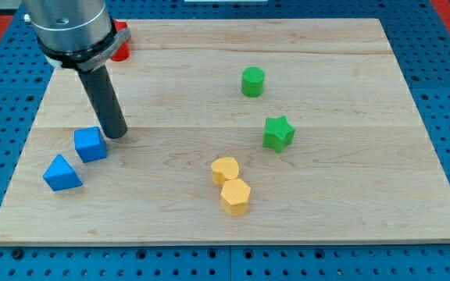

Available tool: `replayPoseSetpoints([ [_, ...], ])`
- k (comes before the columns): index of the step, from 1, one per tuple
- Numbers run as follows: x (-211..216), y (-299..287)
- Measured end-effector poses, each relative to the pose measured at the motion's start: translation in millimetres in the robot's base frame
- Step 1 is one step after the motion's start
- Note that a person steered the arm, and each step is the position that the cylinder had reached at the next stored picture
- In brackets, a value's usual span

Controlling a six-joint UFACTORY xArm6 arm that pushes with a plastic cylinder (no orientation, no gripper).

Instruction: Push your hand towards the green start

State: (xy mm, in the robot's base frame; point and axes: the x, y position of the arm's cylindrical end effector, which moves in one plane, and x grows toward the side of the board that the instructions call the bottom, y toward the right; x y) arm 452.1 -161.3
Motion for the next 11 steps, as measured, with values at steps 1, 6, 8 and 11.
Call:
replayPoseSetpoints([
  [1,0,17],
  [6,-5,79],
  [8,-9,92],
  [11,-10,147],
])
